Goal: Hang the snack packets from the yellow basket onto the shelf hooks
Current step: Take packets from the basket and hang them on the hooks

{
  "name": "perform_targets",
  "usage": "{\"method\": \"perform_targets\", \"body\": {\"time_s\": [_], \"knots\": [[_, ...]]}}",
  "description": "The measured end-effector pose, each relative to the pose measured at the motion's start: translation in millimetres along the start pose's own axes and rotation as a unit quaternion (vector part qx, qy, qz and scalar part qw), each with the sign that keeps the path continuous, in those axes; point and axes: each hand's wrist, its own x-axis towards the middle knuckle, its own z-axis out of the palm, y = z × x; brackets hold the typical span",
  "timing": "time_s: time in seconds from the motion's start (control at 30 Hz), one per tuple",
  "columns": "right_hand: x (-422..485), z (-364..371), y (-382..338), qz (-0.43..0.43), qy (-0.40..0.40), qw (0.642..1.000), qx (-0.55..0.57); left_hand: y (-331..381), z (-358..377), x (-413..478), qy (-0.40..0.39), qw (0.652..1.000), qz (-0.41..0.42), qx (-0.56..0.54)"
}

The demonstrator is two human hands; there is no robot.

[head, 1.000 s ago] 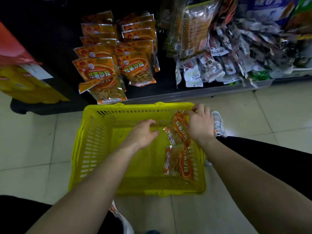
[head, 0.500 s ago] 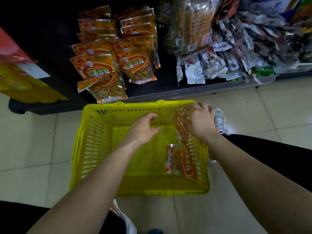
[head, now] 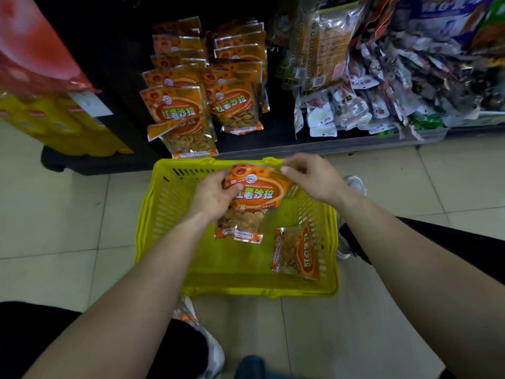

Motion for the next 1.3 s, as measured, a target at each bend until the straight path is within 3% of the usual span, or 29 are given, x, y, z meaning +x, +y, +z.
{"method": "perform_targets", "body": {"time_s": [0.13,0.2,0.27,0.33,0.43,0.63,0.7,0.8,0.93,1.07,1.17,1.3], "knots": [[-25.9,14.1,45.3,0.068,-0.065,0.981,-0.17,-27.9,-10.9,-12.1,-0.005,0.998,-0.051,0.033],[-35.7,24.5,56.0,0.05,-0.091,0.949,-0.297,-37.9,-12.6,-16.7,-0.008,0.997,-0.071,0.028],[-39.5,36.5,54.3,0.031,-0.12,0.933,-0.338,-45.4,-12.2,-20.0,-0.014,0.996,-0.084,0.015],[-41.4,47.0,47.3,0.053,-0.119,0.966,-0.224,-47.0,-10.8,-22.0,-0.023,0.995,-0.093,0.009],[-37.2,52.6,32.5,0.054,-0.055,0.994,-0.078,-36.7,-9.7,-19.1,-0.033,0.995,-0.089,-0.018],[-21.2,8.5,3.6,0.097,-0.055,0.971,0.21,18.9,0.7,-10.9,-0.061,0.987,-0.024,-0.146],[-23.0,-22.4,-0.3,0.083,-0.035,0.969,0.231,39.2,7.1,-6.5,-0.067,0.98,0.007,-0.185],[-30.0,-77.0,7.5,0.07,0.079,0.97,0.219,51.9,22.1,1.9,-0.063,0.977,0.031,-0.201],[-51.8,-125.4,36.6,0.074,0.178,0.956,0.22,35.0,74.3,8.2,-0.136,0.988,0.028,-0.07],[-67.4,-135.1,59.8,0.081,0.253,0.937,0.225,15.8,140.0,11.3,-0.212,0.974,0.038,0.072],[-75.3,-136.3,77.2,0.112,0.271,0.928,0.23,4.8,168.7,17.2,-0.235,0.96,0.059,0.14],[-79.5,-130.1,90.4,0.154,0.266,0.922,0.237,-11.1,182.7,19.1,-0.287,0.947,0.037,0.138]]}}
